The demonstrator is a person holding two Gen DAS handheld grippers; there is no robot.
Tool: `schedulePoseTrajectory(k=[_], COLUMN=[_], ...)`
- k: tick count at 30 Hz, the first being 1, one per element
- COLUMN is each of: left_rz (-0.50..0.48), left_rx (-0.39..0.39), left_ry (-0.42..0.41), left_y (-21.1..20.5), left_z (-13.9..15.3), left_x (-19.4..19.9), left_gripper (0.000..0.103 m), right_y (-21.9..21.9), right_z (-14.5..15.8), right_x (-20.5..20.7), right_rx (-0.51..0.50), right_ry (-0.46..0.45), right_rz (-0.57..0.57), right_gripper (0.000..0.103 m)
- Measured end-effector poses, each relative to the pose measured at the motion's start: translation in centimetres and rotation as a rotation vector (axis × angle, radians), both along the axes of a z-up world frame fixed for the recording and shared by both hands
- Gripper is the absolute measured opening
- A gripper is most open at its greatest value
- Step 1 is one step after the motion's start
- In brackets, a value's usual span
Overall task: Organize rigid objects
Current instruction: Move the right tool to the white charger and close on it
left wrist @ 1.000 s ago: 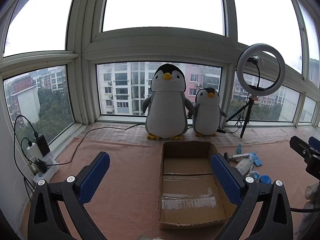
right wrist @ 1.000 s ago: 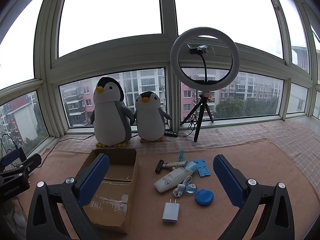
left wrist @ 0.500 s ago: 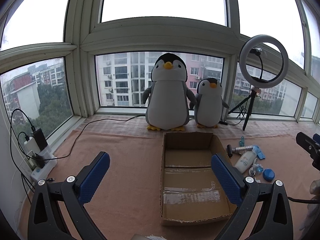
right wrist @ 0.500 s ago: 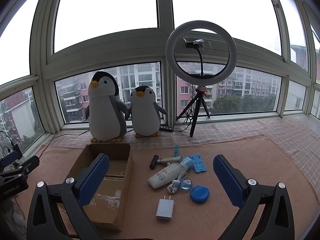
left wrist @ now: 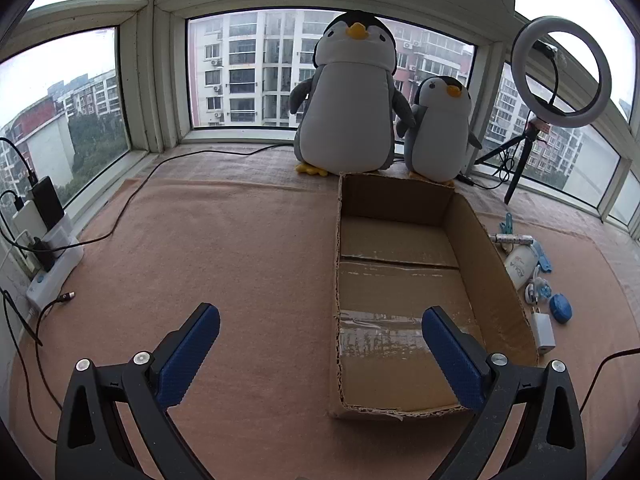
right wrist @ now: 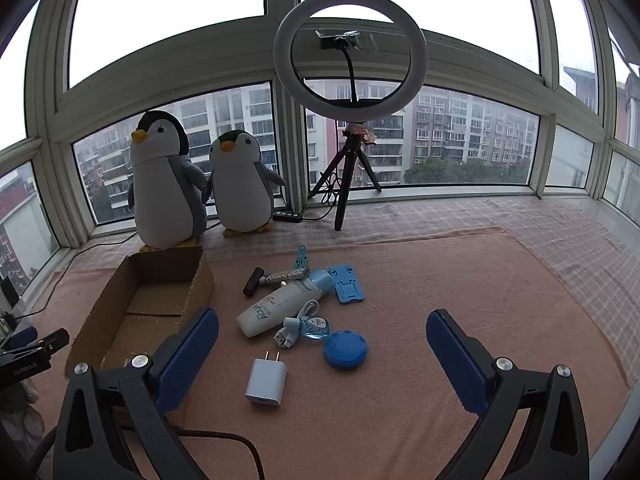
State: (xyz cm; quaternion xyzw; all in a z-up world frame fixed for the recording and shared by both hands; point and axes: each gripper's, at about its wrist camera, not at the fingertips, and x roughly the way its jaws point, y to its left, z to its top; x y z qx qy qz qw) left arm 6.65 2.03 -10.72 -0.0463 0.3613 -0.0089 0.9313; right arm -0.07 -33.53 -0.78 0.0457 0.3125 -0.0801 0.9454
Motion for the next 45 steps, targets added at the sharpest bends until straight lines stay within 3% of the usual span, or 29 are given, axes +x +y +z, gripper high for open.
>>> schedulePoseTrajectory(k=[12, 18, 25, 28, 39, 41, 45], left_rz=[-0.02, -0.014, -0.029, -0.033, -0.034, -0.036, -0.035], left_rx=[-0.009, -0.025, -0.034, -0.031, -0.031, -0.031, -0.035], left_ry=[0.095, 0.11, 0.136, 0.133, 0.131, 0.132, 0.133], left_y=[-0.4, -0.4, -0.5, -0.7, -0.8, -0.8, -0.8], left_z=[-4.4, -5.4, -6.5, -6.6, -6.8, -6.8, -6.8], left_x=[1.8, 2.1, 2.5, 2.7, 2.8, 2.8, 2.9], left_gripper=[0.092, 0.078, 0.065, 0.065, 0.065, 0.065, 0.065], right_y=[0.3, 1.4, 3.2, 3.7, 4.0, 4.0, 3.9], right_z=[-4.2, -6.2, -8.6, -9.6, -12.1, -12.5, -13.3], right_x=[1.5, 3.3, 5.5, 6.3, 7.8, 7.9, 7.9], right_rx=[0.035, 0.05, 0.03, 0.034, 0.057, 0.06, 0.064], right_ry=[0.125, 0.172, 0.239, 0.273, 0.365, 0.381, 0.403], right_rz=[0.042, 0.07, 0.105, 0.115, 0.108, 0.108, 0.107], right_gripper=[0.103, 0.102, 0.089, 0.082, 0.073, 0.065, 0.059])
